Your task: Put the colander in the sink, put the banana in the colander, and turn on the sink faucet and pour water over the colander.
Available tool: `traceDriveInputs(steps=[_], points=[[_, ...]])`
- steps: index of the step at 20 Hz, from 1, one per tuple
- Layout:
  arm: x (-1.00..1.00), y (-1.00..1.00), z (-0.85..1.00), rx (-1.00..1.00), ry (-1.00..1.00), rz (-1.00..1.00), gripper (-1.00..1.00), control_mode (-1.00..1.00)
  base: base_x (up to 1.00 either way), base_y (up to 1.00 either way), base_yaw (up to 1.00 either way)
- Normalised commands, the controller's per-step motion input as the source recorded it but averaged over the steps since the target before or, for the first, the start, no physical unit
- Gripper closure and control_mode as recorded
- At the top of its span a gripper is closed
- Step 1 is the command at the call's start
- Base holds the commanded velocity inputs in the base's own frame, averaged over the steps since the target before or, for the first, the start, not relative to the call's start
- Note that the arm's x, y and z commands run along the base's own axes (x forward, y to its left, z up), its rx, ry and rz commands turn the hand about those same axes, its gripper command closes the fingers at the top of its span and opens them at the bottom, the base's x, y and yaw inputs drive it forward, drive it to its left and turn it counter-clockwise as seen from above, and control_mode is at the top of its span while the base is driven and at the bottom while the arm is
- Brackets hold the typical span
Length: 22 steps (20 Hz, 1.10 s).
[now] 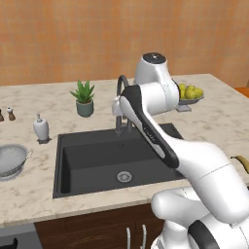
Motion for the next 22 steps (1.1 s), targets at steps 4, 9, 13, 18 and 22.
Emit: traceDriveInputs(steps=[4, 9, 13, 18, 22], points=[[0.0, 0.84, -0.09, 0.0, 0.01, 0.0, -1.0, -1.0, 0.0, 0.0, 0.0], [0.0, 0.88, -0.21, 0.0, 0.02, 0.0, -1.0, -1.0, 0.0, 0.0, 0.0], [0.0, 0.74, -0.34, 0.0, 0.02, 0.0, -1.0, -1.0, 0.0, 0.0, 0.0], [0.0, 0.72, -0.28, 0.0, 0.03, 0.0, -1.0, -1.0, 0.0, 0.0, 0.0], [0.0, 0.6, -0.21, 0.0, 0.07, 0.0, -1.0, -1.0, 0.0, 0.0, 0.0]])
